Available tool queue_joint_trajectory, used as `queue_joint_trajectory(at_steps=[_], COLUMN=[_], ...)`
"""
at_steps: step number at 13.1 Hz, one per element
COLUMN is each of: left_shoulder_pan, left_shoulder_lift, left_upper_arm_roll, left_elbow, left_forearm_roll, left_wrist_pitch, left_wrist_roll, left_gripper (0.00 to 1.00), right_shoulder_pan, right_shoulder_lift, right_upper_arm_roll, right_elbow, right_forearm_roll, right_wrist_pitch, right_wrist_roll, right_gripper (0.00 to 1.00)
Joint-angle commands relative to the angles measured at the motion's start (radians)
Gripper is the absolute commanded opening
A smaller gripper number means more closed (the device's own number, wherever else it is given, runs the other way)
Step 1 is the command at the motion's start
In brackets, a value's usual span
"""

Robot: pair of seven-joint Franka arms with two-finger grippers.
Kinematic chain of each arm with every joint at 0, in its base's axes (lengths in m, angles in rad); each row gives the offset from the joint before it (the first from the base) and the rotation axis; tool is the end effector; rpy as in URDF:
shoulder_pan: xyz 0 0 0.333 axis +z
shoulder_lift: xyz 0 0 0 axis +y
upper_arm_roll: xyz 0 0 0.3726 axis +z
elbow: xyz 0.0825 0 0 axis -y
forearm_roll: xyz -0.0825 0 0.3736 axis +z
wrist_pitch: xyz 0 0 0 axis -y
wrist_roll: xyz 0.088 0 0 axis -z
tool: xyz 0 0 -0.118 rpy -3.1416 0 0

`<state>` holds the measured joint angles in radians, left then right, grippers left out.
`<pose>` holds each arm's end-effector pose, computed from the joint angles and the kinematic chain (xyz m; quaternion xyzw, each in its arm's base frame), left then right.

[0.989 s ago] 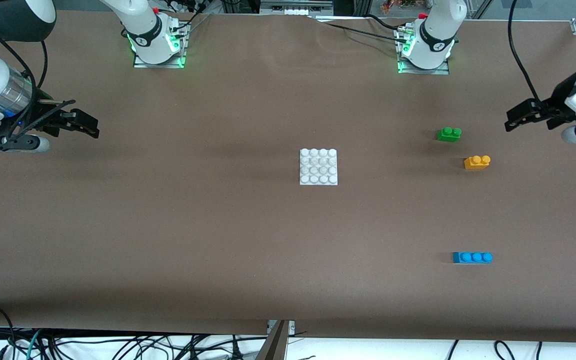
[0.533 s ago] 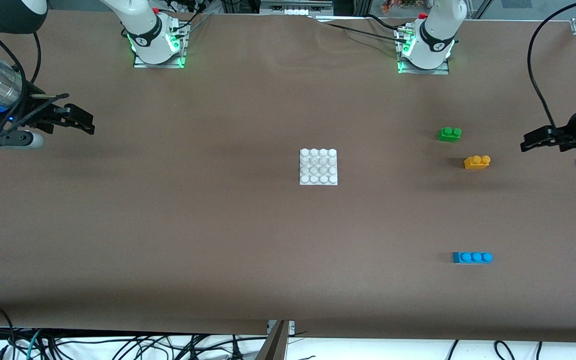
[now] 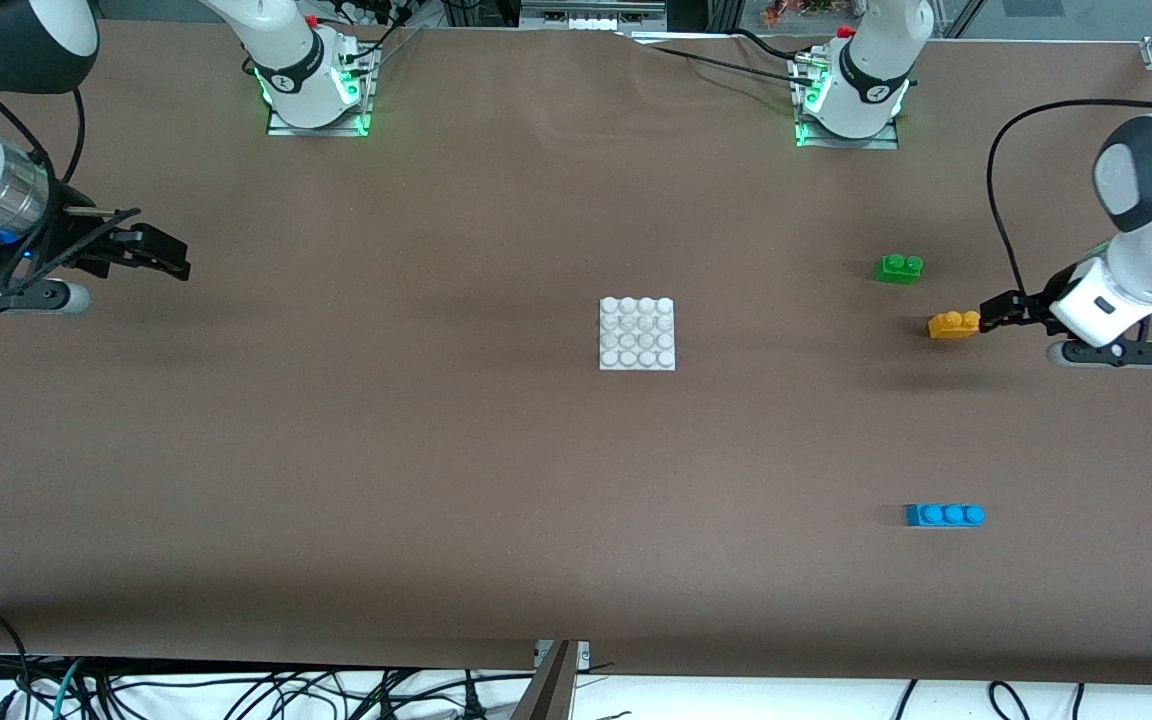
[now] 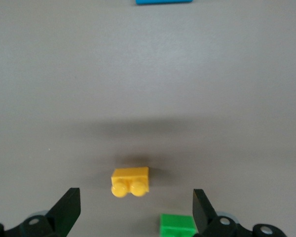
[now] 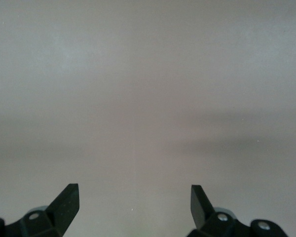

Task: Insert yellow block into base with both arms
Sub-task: 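Lower the left gripper over the yellow brick and close it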

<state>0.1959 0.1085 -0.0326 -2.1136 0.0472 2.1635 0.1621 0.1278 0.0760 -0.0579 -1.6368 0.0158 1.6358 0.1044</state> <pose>0.5427 0.0921 0.4107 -0.9993 0.0131 0.0317 0.0124 0.5691 0.0429 0.6027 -0.9991 0.0181 0.0388 0.0023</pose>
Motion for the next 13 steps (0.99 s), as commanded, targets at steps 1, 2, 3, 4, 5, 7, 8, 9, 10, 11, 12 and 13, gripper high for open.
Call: queue_joint_trajectory(at_steps=[1,2,3,4,5,7,8,9,10,11,12,13], left_shoulder_pan=[0.058,0.072,0.088,0.105,0.109,0.111,0.111,0.109,0.109,0.111,0.111,0.12], left_shoulder_lift=[-0.009,0.002,0.026,0.052,0.084,0.134,0.138,0.137,0.134,0.126,0.12,0.119], left_upper_arm_roll=[-0.007,-0.007,-0.007,-0.007,-0.007,-0.007,-0.007,-0.007,-0.007,-0.007,-0.007,-0.007], left_elbow=[-0.126,-0.181,-0.222,-0.253,-0.273,-0.304,-0.319,-0.325,-0.335,-0.345,-0.351,-0.359], left_forearm_roll=[0.03,0.03,0.03,0.03,0.03,0.03,0.03,0.03,0.03,0.03,0.03,0.03], left_wrist_pitch=[0.158,0.236,0.319,0.396,0.459,0.533,0.545,0.545,0.545,0.541,0.538,0.536], left_wrist_roll=[0.062,0.076,0.079,0.082,0.091,0.091,0.091,0.09,0.091,0.094,0.099,0.099], left_gripper=[1.0,1.0,1.0,1.0,1.0,1.0,1.0,1.0,1.0,1.0,1.0,1.0], right_shoulder_pan=[-0.016,-0.017,-0.019,-0.019,-0.016,-0.014,-0.014,-0.013,-0.013,-0.013,-0.01,-0.01], right_shoulder_lift=[0.013,0.014,0.016,0.024,0.033,0.036,0.036,0.036,0.037,0.037,0.037,0.037], right_upper_arm_roll=[0.003,-0.005,-0.008,-0.008,-0.008,-0.007,-0.007,-0.007,-0.007,-0.007,-0.007,-0.005], right_elbow=[0.021,0.023,0.023,0.023,0.023,0.025,0.025,0.025,0.025,0.025,0.025,0.025], right_forearm_roll=[-0.011,-0.013,-0.011,-0.011,-0.01,-0.01,-0.01,-0.01,-0.01,-0.01,-0.01,-0.01], right_wrist_pitch=[-0.004,-0.005,-0.002,0.001,0.002,0.002,0.002,0.002,0.002,0.007,0.015,0.027], right_wrist_roll=[-0.014,-0.012,-0.012,-0.011,-0.005,-0.008,-0.011,-0.012,-0.012,-0.012,-0.011,-0.011], right_gripper=[1.0,1.0,1.0,1.0,1.0,1.0,1.0,1.0,1.0,1.0,1.0,1.0])
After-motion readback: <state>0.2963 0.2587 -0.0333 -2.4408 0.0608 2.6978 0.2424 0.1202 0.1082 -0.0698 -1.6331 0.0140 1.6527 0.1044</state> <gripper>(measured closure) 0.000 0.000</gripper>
